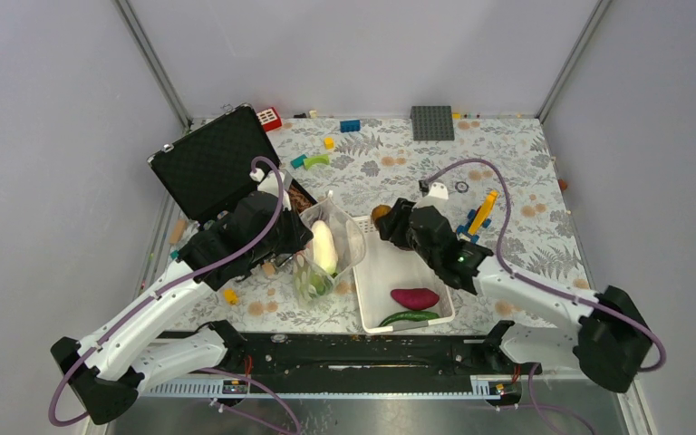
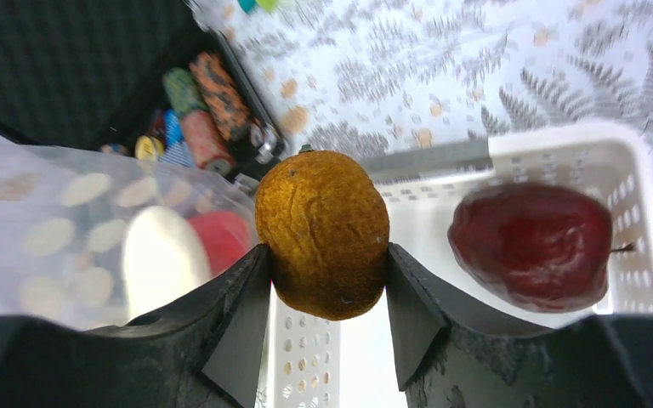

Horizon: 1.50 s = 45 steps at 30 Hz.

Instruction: Place the food in the zip-top bag and seal the zipper

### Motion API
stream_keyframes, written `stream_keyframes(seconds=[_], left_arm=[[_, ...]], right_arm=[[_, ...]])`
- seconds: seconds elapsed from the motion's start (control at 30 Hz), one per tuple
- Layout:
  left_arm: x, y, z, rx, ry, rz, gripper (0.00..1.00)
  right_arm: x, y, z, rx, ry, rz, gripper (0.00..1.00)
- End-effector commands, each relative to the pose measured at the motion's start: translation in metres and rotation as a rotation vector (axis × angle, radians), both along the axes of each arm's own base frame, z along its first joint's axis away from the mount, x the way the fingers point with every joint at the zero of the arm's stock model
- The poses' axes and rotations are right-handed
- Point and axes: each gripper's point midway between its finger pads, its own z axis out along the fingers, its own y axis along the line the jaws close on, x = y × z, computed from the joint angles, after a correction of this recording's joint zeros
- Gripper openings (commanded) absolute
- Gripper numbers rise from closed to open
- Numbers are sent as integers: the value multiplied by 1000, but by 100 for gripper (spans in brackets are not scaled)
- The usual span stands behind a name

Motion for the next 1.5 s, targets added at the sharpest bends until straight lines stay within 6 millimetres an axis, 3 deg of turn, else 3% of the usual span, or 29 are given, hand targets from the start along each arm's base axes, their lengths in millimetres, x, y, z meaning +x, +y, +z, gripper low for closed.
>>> stream_keyframes(seconds=[0.0, 0.2, 0.33, 0.43, 0.67, 0.83, 1.07, 1.3, 1.47], left_arm=[[3, -5, 12, -41, -39, -17, 0], [1, -4, 15, -50, -49, -17, 0], [2, -5, 15, -52, -49, -19, 0], [2, -6, 16, -52, -52, -25, 0], [3, -7, 16, -51, -52, -25, 0], [3, -6, 17, -50, -57, -23, 0], [4, -5, 17, -48, -60, -20, 0], [4, -6, 16, -49, -56, -21, 0], [5, -6, 16, -44, -60, -20, 0]], right_arm=[[7, -19, 51, 6, -159, -39, 22], [-7, -11, 118, 108, -293, 69, 22], [-32, 17, 155, 192, -351, 283, 24], [-46, 39, 164, 188, -343, 414, 25], [-66, 81, 158, 89, -341, 586, 28], [-74, 91, 148, 43, -316, 649, 29], [-79, 98, 120, -53, -222, 715, 47], [-89, 105, 119, -54, -235, 804, 71], [-97, 107, 122, -36, -263, 857, 99]])
